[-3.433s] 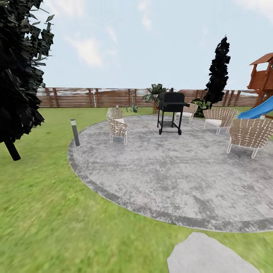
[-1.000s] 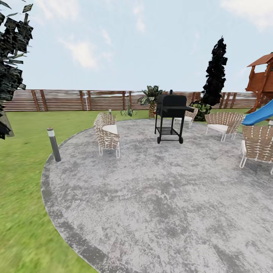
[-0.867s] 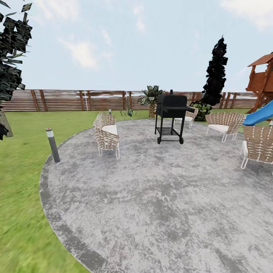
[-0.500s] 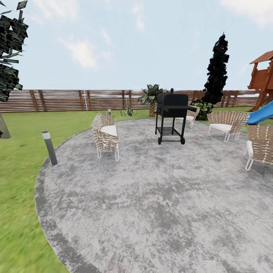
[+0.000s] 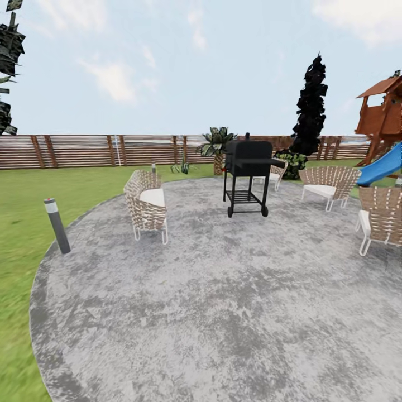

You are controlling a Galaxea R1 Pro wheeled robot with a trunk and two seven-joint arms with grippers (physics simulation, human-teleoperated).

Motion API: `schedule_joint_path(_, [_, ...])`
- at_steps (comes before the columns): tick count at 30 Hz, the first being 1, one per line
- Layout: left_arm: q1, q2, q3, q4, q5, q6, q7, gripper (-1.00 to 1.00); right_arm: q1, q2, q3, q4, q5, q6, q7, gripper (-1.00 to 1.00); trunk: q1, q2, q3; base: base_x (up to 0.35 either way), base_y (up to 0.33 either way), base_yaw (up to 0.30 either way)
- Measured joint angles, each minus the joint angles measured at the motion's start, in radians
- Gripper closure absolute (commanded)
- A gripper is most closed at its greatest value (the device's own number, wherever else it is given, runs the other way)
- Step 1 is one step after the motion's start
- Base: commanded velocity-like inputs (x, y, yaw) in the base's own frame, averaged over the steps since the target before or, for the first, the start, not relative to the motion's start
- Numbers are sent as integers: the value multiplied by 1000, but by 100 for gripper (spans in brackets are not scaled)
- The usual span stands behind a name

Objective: Take the three Easter eggs out of the wicker basket on the lawn in the garden, then place them on the lawn next to a single tree (choose any tree) so that all three eggs are next to the same tree and none are left in the basket.

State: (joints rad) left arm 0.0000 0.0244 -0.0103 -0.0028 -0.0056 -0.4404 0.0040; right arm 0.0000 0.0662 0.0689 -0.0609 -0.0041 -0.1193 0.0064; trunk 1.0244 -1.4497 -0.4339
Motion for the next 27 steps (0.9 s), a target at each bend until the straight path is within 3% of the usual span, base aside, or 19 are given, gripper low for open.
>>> schedule_joint_path(10, [0, 0, 0, 0, 0, 0, 1, -100, 0, 0, 0, 0, 0, 0, 0, -100, 0, 0, 1, 326, 0, -11])
schedule_joint_path(11, [-3, -5, -3, -1, -2, 1, 1, -100, -3, -6, -1, -1, 0, 1, 0, -100, -9, 15, 2, 326, 0, -61])
schedule_joint_path(12, [0, 0, 1, 0, 0, 0, 1, -100, 0, 0, 0, 0, -1, 0, 0, -100, -2, 0, 1, 326, 0, -107])
schedule_joint_path(27, [0, 0, 0, 0, 0, 0, 3, -100, 0, 0, 0, 0, -1, 0, 0, -100, 0, 0, 16, 326, 0, -186])
